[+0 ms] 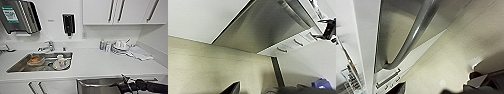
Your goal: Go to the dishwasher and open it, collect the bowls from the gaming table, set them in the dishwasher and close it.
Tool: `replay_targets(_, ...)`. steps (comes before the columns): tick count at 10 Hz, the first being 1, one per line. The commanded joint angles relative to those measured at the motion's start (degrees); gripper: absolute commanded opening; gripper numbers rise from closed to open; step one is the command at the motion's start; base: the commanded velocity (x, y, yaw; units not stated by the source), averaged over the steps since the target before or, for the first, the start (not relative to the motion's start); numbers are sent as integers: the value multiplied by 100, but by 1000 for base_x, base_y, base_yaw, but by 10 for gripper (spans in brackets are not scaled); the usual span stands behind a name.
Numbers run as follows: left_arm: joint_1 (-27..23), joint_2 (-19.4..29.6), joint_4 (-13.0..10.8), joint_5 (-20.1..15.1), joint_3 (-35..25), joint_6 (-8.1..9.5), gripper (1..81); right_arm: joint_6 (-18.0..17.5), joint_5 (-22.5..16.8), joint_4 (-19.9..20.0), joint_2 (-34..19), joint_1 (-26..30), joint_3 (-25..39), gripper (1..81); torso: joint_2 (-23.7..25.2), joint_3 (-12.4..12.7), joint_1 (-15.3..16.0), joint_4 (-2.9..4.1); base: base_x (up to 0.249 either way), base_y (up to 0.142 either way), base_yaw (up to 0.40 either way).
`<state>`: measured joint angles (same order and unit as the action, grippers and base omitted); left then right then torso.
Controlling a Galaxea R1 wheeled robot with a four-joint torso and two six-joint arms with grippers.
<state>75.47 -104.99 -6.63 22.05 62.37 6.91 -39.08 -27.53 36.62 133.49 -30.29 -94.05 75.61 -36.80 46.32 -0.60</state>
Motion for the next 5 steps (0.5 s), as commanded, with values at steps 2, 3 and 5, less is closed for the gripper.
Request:
replay_targets(2, -388, 171, -154, -149, -67, -6, 811, -318, 106, -5, 286, 756, -700, 811, 0, -2, 0, 0, 0, 0, 0)
replay_targets(3, -397, 153, -154, -149, -49, -6, 811, -407, 204, -6, 322, 747, -815, 811, 0, -2, 0, 0, 0, 0, 0)
replay_targets(5, -397, 135, -163, -149, -23, -6, 811, -425, 520, -23, 383, 766, -983, 811, 0, -4, 0, 0, 0, 0, 0)
